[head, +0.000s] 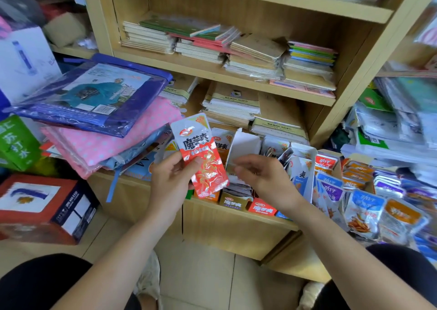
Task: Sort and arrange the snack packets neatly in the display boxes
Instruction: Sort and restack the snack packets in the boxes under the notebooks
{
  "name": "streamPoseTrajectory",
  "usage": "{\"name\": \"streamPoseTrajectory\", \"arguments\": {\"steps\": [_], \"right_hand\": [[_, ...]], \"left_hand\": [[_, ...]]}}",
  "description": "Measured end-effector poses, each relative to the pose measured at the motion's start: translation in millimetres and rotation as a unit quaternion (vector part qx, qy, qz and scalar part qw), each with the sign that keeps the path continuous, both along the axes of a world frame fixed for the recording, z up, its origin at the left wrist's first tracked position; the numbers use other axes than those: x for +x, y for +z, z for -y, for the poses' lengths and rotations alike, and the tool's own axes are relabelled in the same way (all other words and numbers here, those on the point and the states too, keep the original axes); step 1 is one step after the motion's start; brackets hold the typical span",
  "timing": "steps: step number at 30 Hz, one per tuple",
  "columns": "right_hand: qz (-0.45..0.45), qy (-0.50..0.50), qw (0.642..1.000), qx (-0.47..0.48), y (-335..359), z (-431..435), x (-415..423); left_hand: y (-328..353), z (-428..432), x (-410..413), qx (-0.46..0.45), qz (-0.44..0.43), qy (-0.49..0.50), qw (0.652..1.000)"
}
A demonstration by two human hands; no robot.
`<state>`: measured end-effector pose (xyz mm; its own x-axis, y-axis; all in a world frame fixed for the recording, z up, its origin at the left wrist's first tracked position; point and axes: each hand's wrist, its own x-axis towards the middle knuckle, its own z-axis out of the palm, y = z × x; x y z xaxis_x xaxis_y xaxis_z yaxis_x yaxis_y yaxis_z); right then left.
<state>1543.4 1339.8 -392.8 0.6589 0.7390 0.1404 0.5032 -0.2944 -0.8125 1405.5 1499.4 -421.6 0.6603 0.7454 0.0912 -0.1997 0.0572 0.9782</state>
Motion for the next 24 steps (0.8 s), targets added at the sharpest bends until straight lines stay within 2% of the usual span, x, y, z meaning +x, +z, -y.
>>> {"name": "streamPoseTrajectory", "arguments": {"steps": [2, 4, 8, 11, 13, 17, 20, 22, 24], "right_hand": [[-0.143, 0.0, 0.986, 0.084, 6, 5, -14], [-0.213, 0.013, 0.968, 0.129, 12, 9, -24], [-0.177, -0.01, 0.974, 0.143, 17, 20, -18], [-0.15, -0.083, 0.966, 0.191, 22, 42, -4], [-0.122, -0.149, 0.953, 0.235, 26, 62, 7], [-0.053, -0.277, 0.913, 0.295, 24, 98, 30], [-0.013, -0.363, 0.88, 0.306, 12, 115, 42], [0.016, -0.394, 0.873, 0.287, 0, 122, 46], [0.042, -0.409, 0.875, 0.257, -14, 126, 49]], "left_hand": [[-2, 3, 0, 0.026, -0.002, -0.05, 0.998], [-3, 8, 0, 0.057, -0.008, -0.108, 0.992], [3, 23, 4, 0.115, -0.039, -0.183, 0.976], [-2, 30, 10, 0.235, -0.057, -0.132, 0.961], [-7, 34, 17, 0.358, -0.078, -0.08, 0.927], [-17, 52, 36, 0.564, -0.069, -0.068, 0.82], [-21, 69, 53, 0.616, -0.079, -0.084, 0.779], [-23, 77, 66, 0.636, -0.115, -0.108, 0.755], [-24, 84, 77, 0.672, -0.151, -0.123, 0.715]]}}
